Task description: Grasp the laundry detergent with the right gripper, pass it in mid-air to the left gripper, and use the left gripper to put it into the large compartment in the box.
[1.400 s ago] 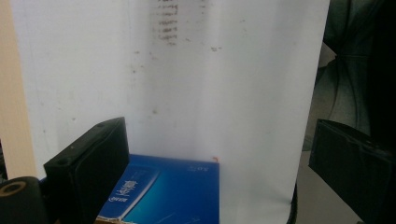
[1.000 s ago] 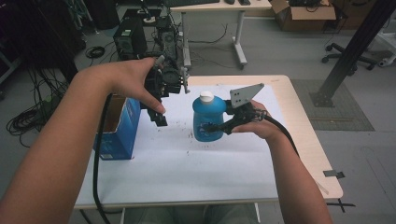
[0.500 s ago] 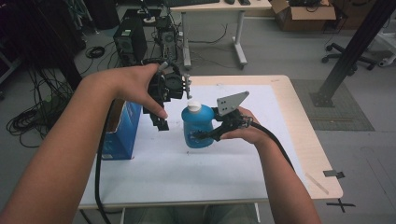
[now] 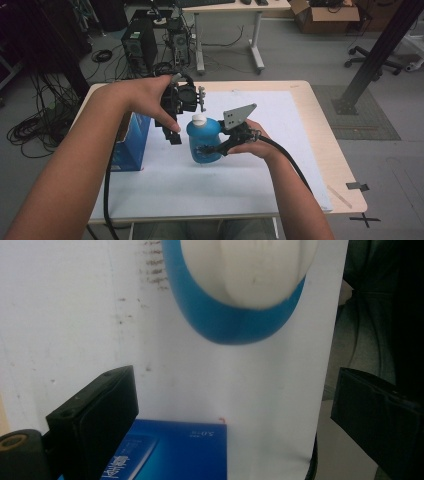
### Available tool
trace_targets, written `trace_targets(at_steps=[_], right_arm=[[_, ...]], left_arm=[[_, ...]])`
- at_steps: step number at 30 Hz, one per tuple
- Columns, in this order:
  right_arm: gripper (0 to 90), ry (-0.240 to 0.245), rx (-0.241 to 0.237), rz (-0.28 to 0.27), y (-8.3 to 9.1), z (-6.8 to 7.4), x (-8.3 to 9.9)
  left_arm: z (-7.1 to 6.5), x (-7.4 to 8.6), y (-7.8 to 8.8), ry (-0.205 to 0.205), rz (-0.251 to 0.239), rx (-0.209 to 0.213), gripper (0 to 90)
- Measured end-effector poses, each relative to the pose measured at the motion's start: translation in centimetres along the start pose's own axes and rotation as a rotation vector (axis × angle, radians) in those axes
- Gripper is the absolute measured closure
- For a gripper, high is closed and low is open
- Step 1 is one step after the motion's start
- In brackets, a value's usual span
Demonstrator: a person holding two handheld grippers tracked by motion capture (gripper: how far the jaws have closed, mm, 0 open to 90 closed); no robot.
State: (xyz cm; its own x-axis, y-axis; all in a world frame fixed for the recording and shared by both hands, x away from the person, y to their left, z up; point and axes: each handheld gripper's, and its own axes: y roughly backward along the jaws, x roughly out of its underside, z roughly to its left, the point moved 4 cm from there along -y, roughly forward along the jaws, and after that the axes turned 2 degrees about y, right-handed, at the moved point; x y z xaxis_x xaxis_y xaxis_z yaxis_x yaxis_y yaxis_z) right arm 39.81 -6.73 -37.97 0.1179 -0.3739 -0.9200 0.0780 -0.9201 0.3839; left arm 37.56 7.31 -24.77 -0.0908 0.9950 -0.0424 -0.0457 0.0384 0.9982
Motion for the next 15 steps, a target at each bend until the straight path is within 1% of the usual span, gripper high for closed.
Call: trace_targets(at_steps=[2, 9, 13, 15], right_arm=[[45.9, -0.003, -0.002, -0.005, -0.3, 0.0, 0.1], [45.9, -0.002, -0.011, -0.017, -1.3, 0.2, 0.2], [45.9, -0.009, -0.011, -0.022, -1.8, 0.3, 0.4], [45.9, -0.009, -0.011, -0.022, -1.9, 0.3, 0.4]], left_arm=[[-0.1, 0.0, -0.1, -0.005, 0.004, 0.005, 5.1], [-0.2, -0.4, -0.4, -0.01, 0.012, -0.003, 5.1], [-0.3, -0.5, -0.5, -0.015, 0.015, -0.005, 5.1], [-0.4, -0.5, -0.6, -0.012, 0.016, -0.007, 5.1]])
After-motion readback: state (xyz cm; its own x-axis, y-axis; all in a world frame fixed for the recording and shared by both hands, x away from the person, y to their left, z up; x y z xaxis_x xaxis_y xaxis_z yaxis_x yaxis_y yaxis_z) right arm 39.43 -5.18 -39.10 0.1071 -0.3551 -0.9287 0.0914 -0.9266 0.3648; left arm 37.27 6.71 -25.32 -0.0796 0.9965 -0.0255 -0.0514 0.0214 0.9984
